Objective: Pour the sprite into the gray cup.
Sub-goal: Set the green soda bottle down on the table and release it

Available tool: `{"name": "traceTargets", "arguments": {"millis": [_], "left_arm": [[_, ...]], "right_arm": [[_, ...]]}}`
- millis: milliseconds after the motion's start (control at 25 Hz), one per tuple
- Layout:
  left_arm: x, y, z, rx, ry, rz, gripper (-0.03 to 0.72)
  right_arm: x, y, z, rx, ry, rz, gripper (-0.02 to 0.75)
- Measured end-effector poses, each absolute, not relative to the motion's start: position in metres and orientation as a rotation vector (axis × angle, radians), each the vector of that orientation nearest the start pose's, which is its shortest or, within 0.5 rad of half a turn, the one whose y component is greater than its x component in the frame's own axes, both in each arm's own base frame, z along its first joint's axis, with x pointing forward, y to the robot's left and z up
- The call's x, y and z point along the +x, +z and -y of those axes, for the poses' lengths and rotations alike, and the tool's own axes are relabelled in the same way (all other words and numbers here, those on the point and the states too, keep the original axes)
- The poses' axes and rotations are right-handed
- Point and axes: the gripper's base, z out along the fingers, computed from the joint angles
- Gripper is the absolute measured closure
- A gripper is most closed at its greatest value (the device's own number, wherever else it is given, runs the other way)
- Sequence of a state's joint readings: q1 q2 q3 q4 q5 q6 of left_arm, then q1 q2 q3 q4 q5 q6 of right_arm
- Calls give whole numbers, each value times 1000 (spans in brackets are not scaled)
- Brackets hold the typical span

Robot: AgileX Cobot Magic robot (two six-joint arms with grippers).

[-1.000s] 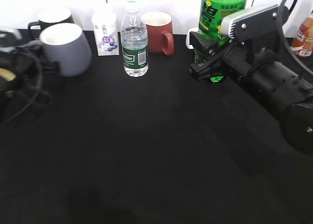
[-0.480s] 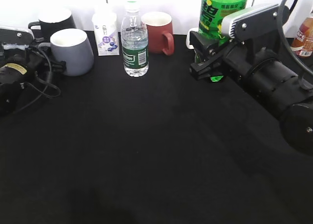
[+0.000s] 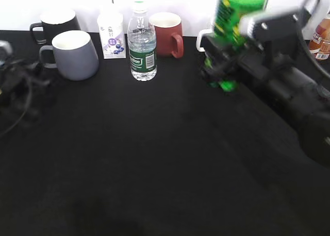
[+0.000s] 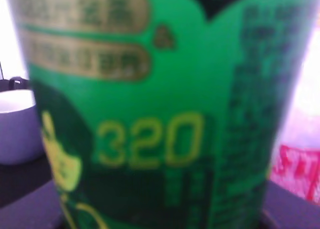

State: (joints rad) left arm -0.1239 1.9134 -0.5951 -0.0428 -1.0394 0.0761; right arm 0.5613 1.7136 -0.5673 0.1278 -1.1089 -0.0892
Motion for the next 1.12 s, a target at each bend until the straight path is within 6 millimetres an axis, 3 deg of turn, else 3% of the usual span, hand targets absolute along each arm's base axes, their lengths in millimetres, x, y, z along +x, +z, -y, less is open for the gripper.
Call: {"name": "traceTargets", "arguments": {"millis": [80,200,320,400,480,640,760,960,1120], "left_arm": [[302,148,47,148,-47,-1758,407],[284,179,75,232,-132,-1762,407],[271,198,92,286,-189,-1743,407],[266,204,96,309,-205,-1748,407],[265,204,96,311,-205,-1753,407],[265,204,96,318,-205,-1758,407],[265,204,96,318,-205,-1758,407],[265,204,96,318,-205,-1758,407],[265,204,96,318,-205,-1758,407]], "right_arm": [[253,190,-134,-277,289,-1519,332],[249,187,-78,-109,128,-1557,332],[263,184,-15,78,-20,-1565,332],[284,173,20,135,-32,-1579,332],[311,157,40,108,-9,-1603,332],[369,132,40,-46,51,-1627,332],[392,118,40,-86,84,-1630,332],[398,117,35,-143,124,-1622,274],[398,116,35,-132,134,-1625,115]]}}
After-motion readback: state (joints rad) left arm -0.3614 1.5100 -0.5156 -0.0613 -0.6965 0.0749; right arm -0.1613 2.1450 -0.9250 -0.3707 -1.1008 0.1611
